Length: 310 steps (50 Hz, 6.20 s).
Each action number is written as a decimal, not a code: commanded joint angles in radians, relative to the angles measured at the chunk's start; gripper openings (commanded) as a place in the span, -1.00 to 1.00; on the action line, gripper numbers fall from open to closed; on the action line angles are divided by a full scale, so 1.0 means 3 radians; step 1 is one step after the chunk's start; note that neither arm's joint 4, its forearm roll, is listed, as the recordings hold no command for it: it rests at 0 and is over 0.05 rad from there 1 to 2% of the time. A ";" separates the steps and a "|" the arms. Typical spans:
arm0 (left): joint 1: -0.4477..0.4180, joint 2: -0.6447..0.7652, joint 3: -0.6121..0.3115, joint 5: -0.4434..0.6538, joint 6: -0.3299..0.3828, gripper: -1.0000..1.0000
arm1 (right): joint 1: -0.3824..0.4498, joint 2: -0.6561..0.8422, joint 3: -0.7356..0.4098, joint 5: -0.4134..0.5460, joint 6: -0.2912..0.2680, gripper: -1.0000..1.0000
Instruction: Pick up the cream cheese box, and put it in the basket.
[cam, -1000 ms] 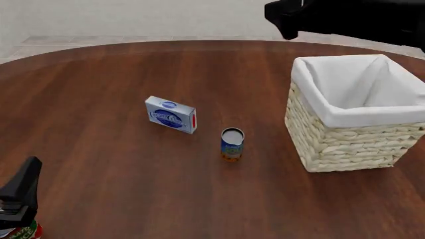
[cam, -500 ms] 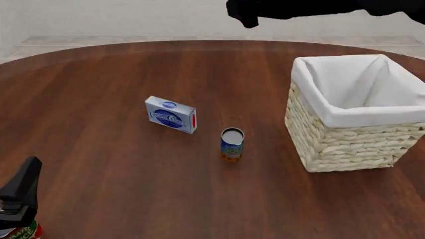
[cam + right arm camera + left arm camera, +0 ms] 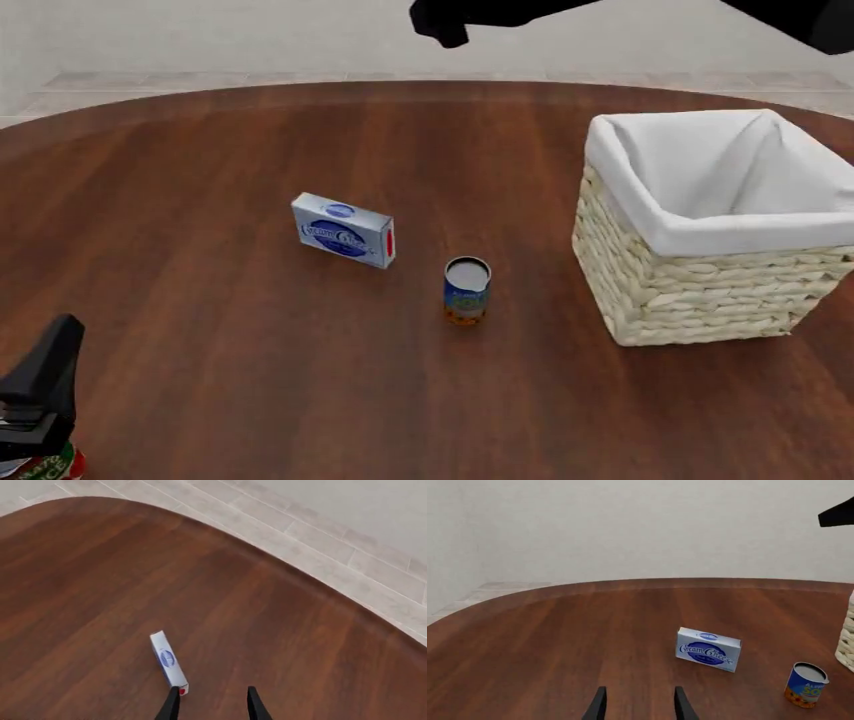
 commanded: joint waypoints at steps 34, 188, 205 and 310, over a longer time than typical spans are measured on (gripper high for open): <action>0.0000 0.0000 0.0000 0.0000 0.0000 1.00 | 0.0145 0.1055 -0.1105 0.0520 0.0012 1.00; 0.0000 0.0000 0.0000 0.0000 0.0000 1.00 | 0.0312 0.3380 -0.3567 0.1799 -0.0201 1.00; -0.0001 0.0001 0.0000 0.0000 0.0001 1.00 | 0.0297 0.3488 -0.3559 0.1766 -0.0196 1.00; 0.0000 0.0000 0.0000 0.0000 0.0000 1.00 | 0.0385 0.3878 -0.3562 0.1634 -0.0161 -1.00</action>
